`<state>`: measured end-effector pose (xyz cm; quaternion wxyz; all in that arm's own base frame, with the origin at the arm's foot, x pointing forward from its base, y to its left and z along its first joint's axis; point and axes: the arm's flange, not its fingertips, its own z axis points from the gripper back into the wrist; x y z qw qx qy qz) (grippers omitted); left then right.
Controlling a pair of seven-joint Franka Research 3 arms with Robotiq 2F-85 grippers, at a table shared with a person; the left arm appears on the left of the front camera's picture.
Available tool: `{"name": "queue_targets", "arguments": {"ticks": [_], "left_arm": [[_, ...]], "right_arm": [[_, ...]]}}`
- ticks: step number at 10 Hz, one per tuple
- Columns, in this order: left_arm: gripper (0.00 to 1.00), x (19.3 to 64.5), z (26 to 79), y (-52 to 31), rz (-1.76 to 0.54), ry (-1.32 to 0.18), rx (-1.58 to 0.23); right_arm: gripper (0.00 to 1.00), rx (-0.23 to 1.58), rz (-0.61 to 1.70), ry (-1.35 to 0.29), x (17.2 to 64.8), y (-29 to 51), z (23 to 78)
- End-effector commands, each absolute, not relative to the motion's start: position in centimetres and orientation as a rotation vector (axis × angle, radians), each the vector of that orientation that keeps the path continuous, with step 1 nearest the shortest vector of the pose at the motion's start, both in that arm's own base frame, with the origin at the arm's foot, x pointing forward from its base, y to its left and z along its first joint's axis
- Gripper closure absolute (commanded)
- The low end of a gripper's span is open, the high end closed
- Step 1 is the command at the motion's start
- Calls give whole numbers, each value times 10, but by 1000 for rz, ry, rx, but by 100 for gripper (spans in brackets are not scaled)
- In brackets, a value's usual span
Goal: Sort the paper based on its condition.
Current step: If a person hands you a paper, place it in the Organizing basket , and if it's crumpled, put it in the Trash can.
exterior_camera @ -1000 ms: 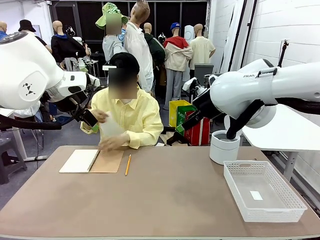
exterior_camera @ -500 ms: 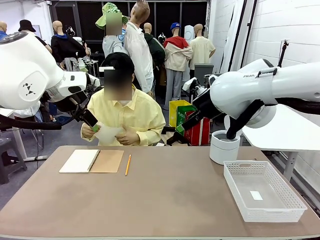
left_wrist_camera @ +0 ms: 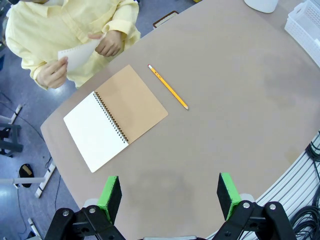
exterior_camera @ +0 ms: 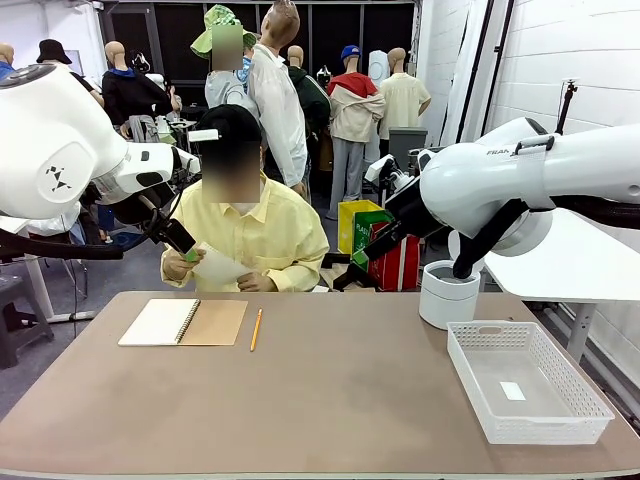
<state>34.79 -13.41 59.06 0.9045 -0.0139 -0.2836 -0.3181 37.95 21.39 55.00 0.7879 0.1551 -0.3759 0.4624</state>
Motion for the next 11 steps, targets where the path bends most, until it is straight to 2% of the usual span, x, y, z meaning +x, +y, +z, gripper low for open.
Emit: {"name": "queue_targets", "arguments": {"ticks": [1, 11], "left_arm": [[0, 348, 591, -133, -652, -586, -29], [0, 348, 591, -133, -652, -586, -29]], "right_arm": [[0, 338, 986, -807, 379, 214, 550], [0, 338, 986, -807, 379, 214, 550]]}}
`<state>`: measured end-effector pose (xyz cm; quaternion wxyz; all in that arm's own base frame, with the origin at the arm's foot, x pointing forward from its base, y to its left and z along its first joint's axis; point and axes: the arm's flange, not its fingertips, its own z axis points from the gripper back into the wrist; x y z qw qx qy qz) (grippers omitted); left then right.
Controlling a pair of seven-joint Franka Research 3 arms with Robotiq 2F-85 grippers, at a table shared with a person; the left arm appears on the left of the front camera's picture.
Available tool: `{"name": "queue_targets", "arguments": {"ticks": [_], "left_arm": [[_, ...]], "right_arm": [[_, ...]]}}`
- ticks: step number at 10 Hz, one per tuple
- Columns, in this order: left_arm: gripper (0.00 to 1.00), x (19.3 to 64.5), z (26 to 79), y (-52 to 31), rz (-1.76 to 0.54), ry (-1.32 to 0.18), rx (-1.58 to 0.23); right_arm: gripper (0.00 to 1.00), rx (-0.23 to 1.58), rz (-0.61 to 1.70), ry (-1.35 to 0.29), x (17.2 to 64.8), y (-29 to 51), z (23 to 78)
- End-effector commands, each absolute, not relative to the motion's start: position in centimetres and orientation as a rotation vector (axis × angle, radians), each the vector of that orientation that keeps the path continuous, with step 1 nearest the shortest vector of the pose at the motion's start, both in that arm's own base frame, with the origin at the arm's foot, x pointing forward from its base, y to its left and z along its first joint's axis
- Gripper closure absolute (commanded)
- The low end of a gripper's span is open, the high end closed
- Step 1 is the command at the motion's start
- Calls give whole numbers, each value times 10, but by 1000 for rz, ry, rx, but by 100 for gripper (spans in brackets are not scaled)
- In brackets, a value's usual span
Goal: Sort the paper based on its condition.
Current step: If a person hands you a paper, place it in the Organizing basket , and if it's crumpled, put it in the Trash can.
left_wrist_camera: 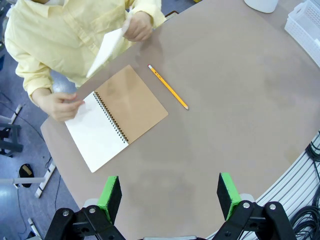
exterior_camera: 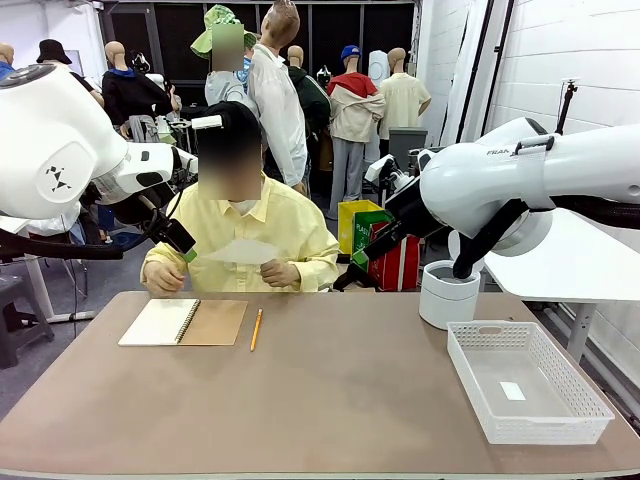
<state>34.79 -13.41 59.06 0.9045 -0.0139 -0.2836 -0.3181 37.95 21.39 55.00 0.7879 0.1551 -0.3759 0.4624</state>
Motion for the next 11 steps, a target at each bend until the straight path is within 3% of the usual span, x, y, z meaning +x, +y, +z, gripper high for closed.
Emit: {"name": "queue_targets", "arguments": {"ticks": [1, 5, 8, 11], "left_arm": [[0, 348, 591, -133, -652, -586, -29], [0, 348, 591, -133, -652, -586, -29], [0, 348, 591, -133, -652, -586, -29], [0, 348, 591, -133, -652, -586, -29]], "right_arm": [[0, 338, 986, -807, 379, 214, 550], [0, 404, 766, -771, 390, 209, 558], [0, 556, 479, -618, 400, 193, 548], [0, 696, 369, -493, 411, 179, 518]]}}
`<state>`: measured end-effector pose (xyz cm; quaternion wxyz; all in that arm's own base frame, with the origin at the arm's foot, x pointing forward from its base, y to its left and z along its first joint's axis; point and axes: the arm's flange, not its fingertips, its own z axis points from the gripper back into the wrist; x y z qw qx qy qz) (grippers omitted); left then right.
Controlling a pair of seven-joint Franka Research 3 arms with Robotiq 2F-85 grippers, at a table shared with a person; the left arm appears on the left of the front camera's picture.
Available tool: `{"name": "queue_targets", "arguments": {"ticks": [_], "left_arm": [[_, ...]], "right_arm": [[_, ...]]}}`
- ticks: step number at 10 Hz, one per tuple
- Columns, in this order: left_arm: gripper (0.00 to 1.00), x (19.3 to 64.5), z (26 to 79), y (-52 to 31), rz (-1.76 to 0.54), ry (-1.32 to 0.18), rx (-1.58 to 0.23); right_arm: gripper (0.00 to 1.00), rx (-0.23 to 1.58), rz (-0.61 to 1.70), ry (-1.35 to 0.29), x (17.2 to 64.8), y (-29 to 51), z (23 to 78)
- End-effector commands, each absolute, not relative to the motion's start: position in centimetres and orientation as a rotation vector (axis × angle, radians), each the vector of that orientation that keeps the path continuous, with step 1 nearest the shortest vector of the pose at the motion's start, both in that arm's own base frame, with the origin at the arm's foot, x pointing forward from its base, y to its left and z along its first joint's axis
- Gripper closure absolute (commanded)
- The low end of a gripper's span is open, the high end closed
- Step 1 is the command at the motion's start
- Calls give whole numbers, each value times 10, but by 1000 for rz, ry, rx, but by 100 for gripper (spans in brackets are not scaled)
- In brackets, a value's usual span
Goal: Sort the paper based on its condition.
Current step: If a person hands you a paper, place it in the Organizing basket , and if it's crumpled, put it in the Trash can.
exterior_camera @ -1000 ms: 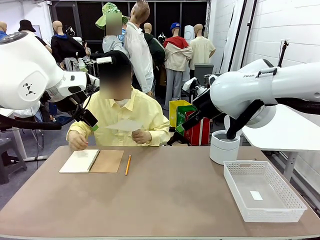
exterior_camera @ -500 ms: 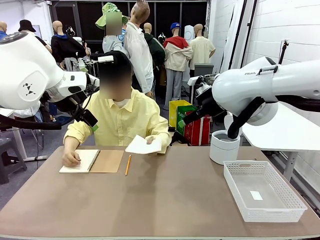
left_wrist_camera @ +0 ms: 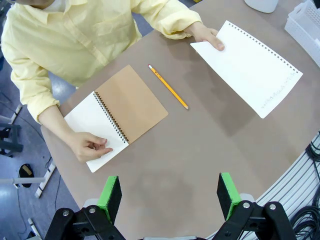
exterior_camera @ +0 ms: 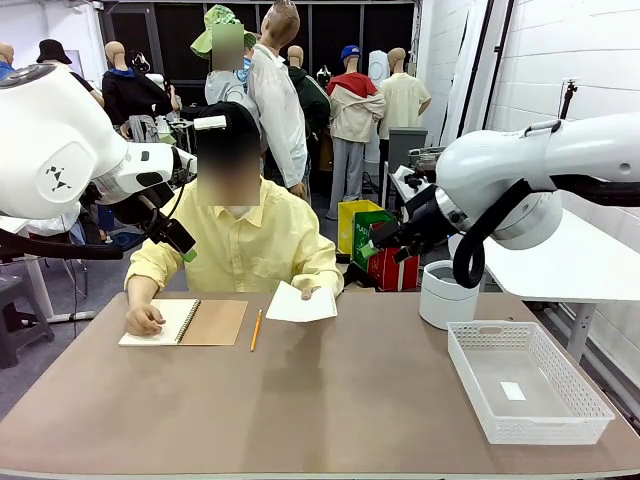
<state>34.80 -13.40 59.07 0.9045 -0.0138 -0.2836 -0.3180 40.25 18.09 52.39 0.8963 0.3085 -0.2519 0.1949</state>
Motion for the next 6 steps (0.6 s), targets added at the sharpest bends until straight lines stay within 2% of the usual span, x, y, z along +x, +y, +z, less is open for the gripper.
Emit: {"name": "queue_targets", "arguments": {"ticks": [1, 2, 3, 6], "left_arm": [[0, 348, 591, -133, -652, -586, -29], [0, 348, 591, -133, -652, -586, -29], [0, 348, 591, -133, -652, -586, -29], [0, 348, 591, -133, -652, -586, -29]], "right_arm": [[0, 729, 354, -447, 414, 176, 511], [0, 622, 389, -444, 414, 175, 514], [0, 685, 367, -478, 405, 178, 515], [0, 685, 367, -478, 405, 178, 515]]}}
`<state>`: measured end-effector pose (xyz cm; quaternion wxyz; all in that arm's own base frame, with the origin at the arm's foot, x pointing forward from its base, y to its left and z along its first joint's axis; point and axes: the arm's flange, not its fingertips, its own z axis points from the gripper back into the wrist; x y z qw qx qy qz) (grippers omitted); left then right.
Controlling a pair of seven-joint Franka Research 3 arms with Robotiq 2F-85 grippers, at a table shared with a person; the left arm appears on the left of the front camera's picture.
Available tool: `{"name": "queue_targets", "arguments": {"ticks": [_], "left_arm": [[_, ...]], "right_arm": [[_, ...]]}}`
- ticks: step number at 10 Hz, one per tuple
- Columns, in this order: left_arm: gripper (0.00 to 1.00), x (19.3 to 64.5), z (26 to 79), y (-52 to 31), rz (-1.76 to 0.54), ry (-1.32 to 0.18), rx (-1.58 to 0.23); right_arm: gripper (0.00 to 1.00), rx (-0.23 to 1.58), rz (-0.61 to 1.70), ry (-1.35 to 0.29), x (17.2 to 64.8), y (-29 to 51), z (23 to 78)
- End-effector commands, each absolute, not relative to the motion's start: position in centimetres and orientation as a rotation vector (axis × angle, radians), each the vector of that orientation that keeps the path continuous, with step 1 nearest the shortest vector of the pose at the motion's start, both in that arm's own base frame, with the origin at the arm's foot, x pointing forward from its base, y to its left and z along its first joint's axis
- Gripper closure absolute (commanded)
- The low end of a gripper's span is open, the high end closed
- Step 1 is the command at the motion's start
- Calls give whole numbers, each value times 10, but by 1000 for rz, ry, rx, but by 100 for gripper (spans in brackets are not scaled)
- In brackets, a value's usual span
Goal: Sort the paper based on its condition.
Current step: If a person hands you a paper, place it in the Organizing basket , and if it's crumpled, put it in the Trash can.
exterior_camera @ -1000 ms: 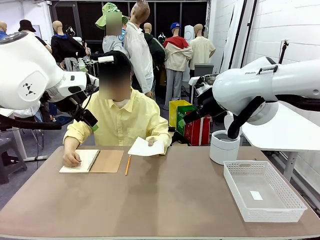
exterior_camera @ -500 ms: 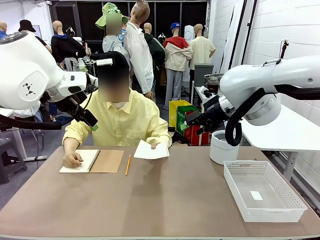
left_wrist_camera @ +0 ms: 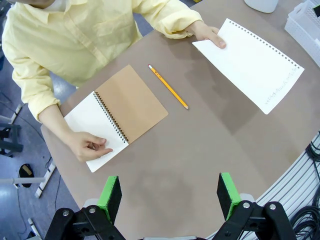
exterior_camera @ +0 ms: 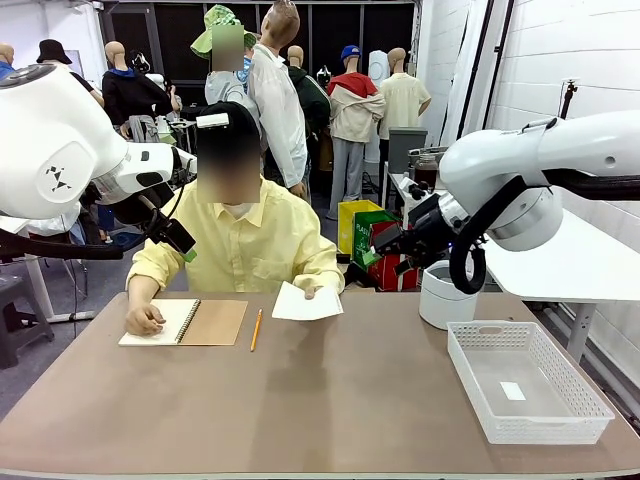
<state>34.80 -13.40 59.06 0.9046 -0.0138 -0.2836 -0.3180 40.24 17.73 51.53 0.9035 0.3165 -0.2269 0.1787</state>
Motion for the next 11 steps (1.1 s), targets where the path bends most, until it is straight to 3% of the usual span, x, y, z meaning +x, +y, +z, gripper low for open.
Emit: {"name": "queue_targets", "arguments": {"ticks": [1, 2, 6, 11], "left_arm": [[0, 348, 591, -133, -652, -586, -29], [0, 348, 591, -133, -652, -586, -29], [0, 348, 591, -133, -652, -586, -29], [0, 348, 591, -133, -652, -586, -29]], "right_arm": [[0, 685, 367, -478, 405, 178, 515], [0, 654, 369, -469, 402, 177, 515], [0, 962, 123, -250, 450, 146, 475], [0, 1121, 2, -85, 511, 155, 401]]}}
